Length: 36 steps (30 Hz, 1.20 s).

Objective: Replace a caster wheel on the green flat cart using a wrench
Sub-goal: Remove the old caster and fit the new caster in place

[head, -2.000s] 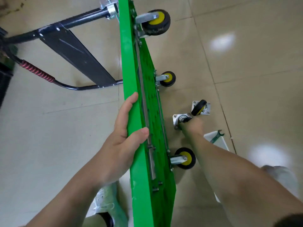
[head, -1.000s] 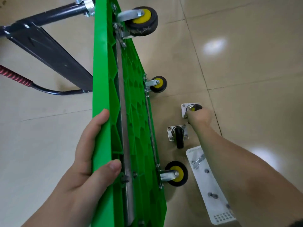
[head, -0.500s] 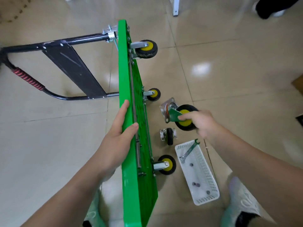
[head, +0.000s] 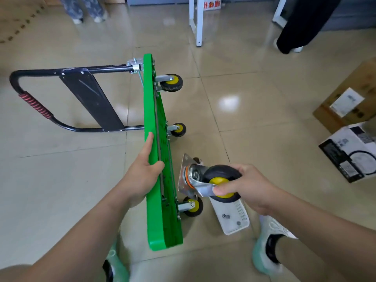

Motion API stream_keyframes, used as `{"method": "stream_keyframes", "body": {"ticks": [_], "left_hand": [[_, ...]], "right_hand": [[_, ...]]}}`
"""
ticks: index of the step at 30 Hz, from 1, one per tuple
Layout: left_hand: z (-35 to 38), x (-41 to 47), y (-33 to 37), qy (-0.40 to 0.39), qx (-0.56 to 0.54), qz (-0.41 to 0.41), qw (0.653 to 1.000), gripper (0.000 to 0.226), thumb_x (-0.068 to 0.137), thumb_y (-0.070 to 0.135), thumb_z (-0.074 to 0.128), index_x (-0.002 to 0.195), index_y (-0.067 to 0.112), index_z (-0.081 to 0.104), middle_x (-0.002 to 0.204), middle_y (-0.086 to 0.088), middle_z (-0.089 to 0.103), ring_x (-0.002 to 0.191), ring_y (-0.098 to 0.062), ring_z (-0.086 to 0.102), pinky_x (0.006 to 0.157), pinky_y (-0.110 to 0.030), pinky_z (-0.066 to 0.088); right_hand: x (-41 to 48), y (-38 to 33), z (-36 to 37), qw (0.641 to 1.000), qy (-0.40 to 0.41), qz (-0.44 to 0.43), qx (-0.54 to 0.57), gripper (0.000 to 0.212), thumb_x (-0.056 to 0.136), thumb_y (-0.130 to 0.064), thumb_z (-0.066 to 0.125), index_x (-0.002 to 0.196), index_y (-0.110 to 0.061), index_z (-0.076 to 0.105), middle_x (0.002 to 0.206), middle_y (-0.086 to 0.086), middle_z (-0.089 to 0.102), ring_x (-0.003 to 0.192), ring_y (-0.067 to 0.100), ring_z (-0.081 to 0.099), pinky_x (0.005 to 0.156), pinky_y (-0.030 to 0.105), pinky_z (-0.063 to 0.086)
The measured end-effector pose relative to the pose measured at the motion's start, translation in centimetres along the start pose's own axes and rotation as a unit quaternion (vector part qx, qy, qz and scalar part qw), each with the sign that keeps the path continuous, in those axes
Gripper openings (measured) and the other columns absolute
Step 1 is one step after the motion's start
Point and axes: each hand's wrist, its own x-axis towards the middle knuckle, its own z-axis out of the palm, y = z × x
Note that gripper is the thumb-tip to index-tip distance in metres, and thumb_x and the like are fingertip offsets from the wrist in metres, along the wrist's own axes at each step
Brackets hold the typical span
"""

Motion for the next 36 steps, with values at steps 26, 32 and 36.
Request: {"method": "stream_keyframes", "body": {"ticks": [26, 32, 36], "left_hand": [[-2.3, -3.9, -3.8, -0.033, 0.014, 0.032, 0.999, 0.073, 0.101, 0.031, 0.057, 0.148, 0.073, 0.021, 0.162, 0.033, 0.031, 0.15, 0.002, 0.034, 0.128, -0.042, 0.024], [-1.1, -4.3, -3.3, -0.025, -0.046, 0.014, 0.999, 0.101, 0.085, 0.009, 0.073, 0.153, 0.065, 0.023, 0.121, 0.035, 0.068, 0.11, -0.007, 0.072, 0.084, -0.025, 0.06], [-0.8, -4.3, -2.9, -0.021, -0.075, 0.009, 0.997, 0.1, 0.081, 0.01, 0.069, 0.152, 0.065, 0.025, 0.127, 0.026, 0.07, 0.114, -0.018, 0.073, 0.095, -0.043, 0.058]], "right_hand": [[0.9, 2.9, 5.2, 0.987, -0.118, -0.046, -0.099, 0.053, 0.07, 0.009, 0.082, 0.111, -0.025, 0.076, 0.09, -0.005, 0.078, 0.074, 0.005, 0.073, 0.066, 0.019, 0.056], [1.5, 4.0, 6.2, 0.979, -0.103, -0.046, -0.172, 0.055, 0.064, -0.008, 0.085, 0.11, -0.036, 0.074, 0.096, -0.01, 0.077, 0.091, 0.011, 0.074, 0.085, 0.041, 0.061], [2.2, 4.3, 6.4, 0.975, -0.105, -0.062, -0.188, 0.056, 0.064, -0.008, 0.084, 0.109, -0.039, 0.074, 0.099, -0.016, 0.075, 0.091, 0.004, 0.072, 0.084, 0.033, 0.06]]}}
